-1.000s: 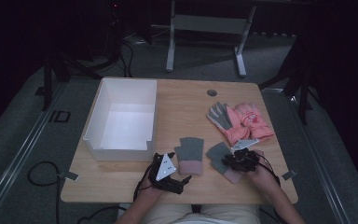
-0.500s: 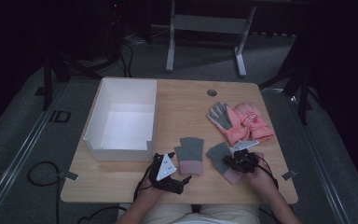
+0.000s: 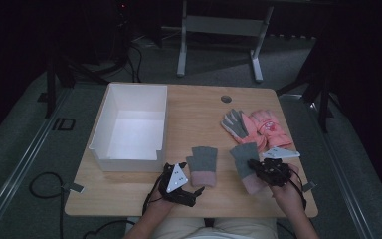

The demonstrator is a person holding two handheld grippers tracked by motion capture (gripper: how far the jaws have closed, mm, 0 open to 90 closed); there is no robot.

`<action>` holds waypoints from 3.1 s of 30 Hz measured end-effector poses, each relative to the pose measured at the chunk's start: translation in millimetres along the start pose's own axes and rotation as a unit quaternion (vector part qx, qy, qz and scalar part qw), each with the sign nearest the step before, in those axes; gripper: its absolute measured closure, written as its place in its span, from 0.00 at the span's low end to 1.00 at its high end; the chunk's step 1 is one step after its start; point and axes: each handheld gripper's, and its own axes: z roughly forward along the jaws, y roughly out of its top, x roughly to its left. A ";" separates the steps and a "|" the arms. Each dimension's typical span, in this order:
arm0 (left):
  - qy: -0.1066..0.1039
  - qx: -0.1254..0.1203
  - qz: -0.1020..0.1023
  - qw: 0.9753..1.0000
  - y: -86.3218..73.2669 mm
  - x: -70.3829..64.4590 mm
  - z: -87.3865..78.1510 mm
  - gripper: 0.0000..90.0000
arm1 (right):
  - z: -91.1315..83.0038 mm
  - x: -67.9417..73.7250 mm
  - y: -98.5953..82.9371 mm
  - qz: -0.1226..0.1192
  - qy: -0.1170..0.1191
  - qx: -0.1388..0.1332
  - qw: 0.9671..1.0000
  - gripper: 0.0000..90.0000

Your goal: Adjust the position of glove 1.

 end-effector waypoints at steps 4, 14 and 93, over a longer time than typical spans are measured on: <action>0.001 0.000 0.002 1.000 0.0 -0.3 -0.2 0.00 | -10.0 2.3 -3.8 0.038 -0.031 -0.016 0.999 0.94; 0.003 0.000 0.002 1.000 0.1 -0.3 0.0 0.00 | -16.7 -6.9 -25.5 0.094 -0.080 -0.021 0.992 0.94; 0.003 -0.001 0.002 1.000 0.1 0.1 0.3 0.00 | -27.7 -36.8 -10.8 0.035 -0.049 -0.031 0.998 0.95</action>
